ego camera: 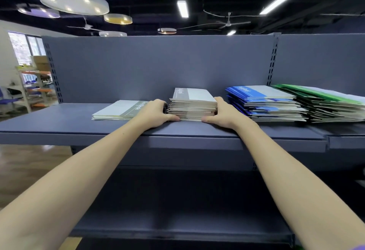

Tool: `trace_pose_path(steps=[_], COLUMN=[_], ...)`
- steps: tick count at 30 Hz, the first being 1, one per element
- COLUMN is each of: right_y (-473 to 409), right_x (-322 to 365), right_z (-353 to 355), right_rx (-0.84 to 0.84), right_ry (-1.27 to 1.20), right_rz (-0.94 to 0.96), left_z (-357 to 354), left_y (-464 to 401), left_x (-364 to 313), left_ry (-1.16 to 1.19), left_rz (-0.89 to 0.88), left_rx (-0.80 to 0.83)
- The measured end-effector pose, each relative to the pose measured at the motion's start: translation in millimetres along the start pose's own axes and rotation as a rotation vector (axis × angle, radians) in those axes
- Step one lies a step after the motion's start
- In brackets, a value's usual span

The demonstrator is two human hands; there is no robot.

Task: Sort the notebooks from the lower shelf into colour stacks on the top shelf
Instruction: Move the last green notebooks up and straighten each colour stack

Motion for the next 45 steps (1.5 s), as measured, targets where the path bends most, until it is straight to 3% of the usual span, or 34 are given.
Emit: trace_pose_path(steps=[12,23,35,45], right_y=[-7,-11,-9,-7], right_x=[-1,3,11,5], right_z=[8,8,3,12], right_rx=[-0.105,-0.149,-0.115,-0.157], right_ry=[-0.231,0.070,0.012,-0.073], right_rz=[0.052,0.088,0.136,0.082], left_z=[3,6,7,14], left_y=[1,-1,10,3], left_x=[5,-5,-17,-14], left_ry=[0.233,0.073,0.080,0.029], left_rz=[0.032,-0.027,-0.073,-0.044], left_rx=[0.020,-0.017,-0.031,-0.153])
Point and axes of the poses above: each hand's wrist, its own y-axis away from the middle knuckle, its own z-axis out of the back of the hand, x = y × z, the point moved 9 cm from there along -y, towards the middle knuckle, and after that the axes turned 3 degrees about x, right-handed, at the moved point
